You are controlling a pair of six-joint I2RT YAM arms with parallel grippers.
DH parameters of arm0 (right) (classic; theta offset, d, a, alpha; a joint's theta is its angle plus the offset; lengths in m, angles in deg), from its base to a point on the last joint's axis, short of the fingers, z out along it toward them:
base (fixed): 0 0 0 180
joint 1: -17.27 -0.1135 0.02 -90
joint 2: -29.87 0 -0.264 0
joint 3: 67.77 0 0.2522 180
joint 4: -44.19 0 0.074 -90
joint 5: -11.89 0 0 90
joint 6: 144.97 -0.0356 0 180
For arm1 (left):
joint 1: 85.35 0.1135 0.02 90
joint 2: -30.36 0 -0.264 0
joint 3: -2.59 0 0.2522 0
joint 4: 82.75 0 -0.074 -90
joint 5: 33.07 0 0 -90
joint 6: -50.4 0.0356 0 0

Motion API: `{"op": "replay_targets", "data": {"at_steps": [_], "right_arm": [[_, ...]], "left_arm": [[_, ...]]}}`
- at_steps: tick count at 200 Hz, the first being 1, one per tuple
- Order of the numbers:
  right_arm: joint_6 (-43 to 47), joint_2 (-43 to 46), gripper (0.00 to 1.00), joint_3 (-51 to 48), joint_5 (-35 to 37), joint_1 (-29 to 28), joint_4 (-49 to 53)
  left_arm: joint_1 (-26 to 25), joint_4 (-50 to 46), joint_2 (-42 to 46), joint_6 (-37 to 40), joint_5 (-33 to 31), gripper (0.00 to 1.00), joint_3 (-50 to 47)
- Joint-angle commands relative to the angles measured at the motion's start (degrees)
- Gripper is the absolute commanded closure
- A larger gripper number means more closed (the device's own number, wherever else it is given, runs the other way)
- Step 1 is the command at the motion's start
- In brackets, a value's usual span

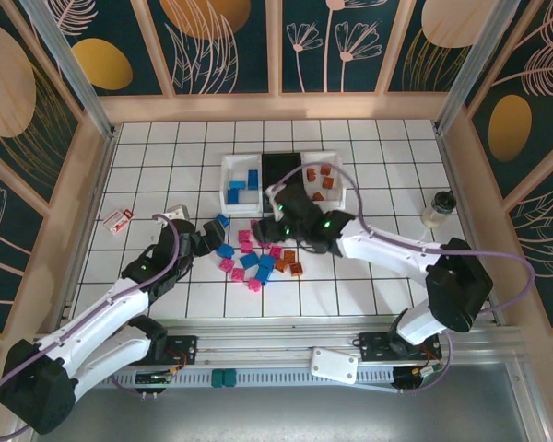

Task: Sort the legos into containers by color
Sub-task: Touch the lego at the bottom-center of the table.

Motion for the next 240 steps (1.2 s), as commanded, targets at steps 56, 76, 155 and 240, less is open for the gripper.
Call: {"op": "replay_targets", "data": {"at_steps": [56,76,155,240], "right_arm": [[6.5,-12.0,0.43,3.6,-2.3,-12.7,3.9],[6.6,-14.9,0.43,4.8,-1.1,-12.9,4.2],[8.3,-17.1,0.42,5.6,1.5,-15.6,12.3],[8.0,-16.1,0.46,8.6,11.4,-17.9,18.5]], "left_arm": [[0.1,-8.1,9.5,3.1,-8.9,0.01,6.6],[0.2,-8.3,10.5,3.0,-8.6,0.01,6.5],[0.1,-7.3,9.9,2.5,-7.1,0.01,4.5],[0.1,-6.3,9.2,2.2,-6.1,0.01,3.6]]}}
